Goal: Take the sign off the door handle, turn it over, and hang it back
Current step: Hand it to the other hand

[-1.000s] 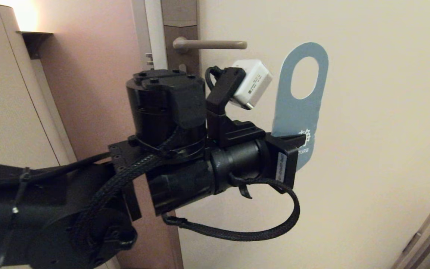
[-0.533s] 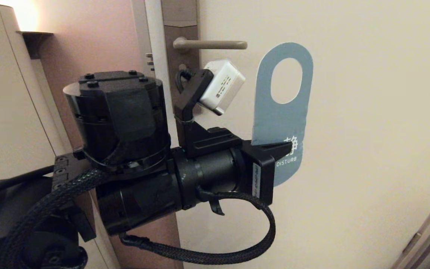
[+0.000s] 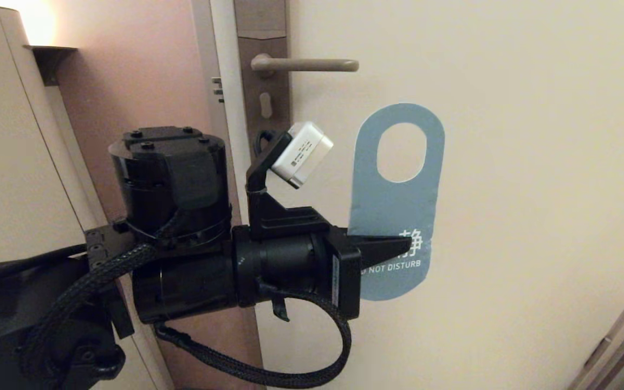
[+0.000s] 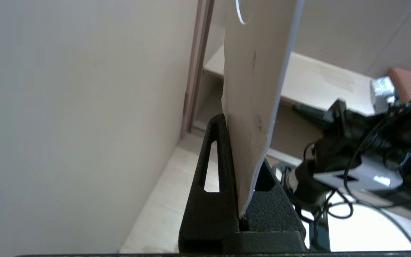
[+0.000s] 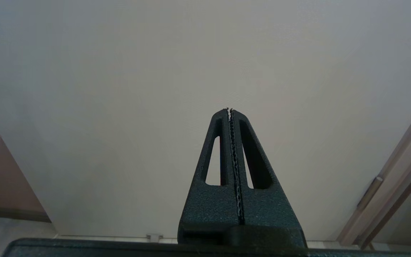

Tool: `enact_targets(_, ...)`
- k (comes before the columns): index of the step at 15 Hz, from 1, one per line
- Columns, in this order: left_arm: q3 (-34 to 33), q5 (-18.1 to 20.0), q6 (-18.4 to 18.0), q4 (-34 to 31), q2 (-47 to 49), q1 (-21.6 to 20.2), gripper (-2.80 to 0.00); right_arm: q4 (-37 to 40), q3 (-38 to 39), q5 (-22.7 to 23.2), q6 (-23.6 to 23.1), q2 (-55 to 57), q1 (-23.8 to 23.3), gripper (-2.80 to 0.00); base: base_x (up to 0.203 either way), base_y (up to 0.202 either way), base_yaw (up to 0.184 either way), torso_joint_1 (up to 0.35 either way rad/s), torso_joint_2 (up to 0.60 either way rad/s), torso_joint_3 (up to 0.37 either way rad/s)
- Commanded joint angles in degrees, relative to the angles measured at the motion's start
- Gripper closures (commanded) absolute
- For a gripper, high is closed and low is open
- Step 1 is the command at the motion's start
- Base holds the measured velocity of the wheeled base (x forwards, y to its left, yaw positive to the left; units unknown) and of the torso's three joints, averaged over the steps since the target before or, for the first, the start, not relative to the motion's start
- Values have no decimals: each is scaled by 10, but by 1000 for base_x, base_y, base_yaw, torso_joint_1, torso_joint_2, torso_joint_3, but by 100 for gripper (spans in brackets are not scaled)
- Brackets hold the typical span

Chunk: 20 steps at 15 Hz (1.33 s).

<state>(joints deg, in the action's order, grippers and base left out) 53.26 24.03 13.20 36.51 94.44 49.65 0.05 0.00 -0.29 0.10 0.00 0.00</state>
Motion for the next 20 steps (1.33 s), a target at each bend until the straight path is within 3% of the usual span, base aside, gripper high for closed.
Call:
enact_targets(1, -4, 14, 1, 3, 17, -16, 0, 0, 0, 0, 0, 0, 0, 0, 0, 0, 0, 0, 0, 0)
enact_targets(6, -2, 45, -3, 81, 78, -64, 0, 0, 0, 0, 0, 0, 0, 0, 0, 0, 0, 0, 0, 0)
enact_targets(15, -8, 41, -9, 92, 114, -83, 0, 0, 0, 1, -1, 0, 0, 0, 0, 0, 0, 0, 0, 0)
enact_targets(20, -49, 40, -7, 112, 107, -80, 0, 0, 0, 8, -25, 0, 0, 0, 0, 0, 0, 0, 0, 0)
